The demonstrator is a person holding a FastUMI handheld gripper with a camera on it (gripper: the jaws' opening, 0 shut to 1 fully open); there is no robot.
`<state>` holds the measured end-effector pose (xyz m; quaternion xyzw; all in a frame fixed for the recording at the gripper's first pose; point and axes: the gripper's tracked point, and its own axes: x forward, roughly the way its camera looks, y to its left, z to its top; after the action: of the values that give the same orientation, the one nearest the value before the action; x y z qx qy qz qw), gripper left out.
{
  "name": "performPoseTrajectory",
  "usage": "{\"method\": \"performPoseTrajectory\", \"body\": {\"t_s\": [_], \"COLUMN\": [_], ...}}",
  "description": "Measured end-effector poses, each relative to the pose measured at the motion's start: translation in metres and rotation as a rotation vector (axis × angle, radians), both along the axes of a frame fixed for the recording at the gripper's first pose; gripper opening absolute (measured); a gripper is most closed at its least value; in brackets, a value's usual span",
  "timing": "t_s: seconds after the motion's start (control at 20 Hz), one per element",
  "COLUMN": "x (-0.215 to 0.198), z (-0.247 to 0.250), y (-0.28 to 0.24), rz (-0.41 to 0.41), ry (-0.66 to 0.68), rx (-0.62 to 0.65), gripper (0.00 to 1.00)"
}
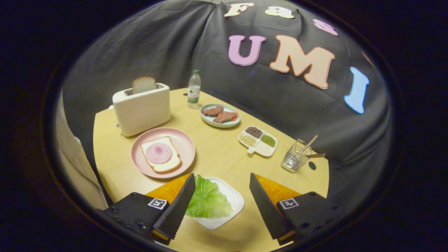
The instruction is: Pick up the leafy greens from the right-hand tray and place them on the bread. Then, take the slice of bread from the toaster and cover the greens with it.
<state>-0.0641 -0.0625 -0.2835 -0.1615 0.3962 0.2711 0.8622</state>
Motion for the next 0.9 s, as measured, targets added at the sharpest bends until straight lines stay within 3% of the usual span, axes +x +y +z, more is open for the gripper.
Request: {"method": "performPoseTrajectory", "body": {"t_s": [0.4, 0.9], "x": [-0.025, -0.04], "z": [-0.064, -0.117], "y": [-0.013, -0.024], "rz": [0.104, 0.11], "ry": [0.228, 0.415], "rx": [-0.085, -0.125], "gripper": [0.99, 1.0]}}
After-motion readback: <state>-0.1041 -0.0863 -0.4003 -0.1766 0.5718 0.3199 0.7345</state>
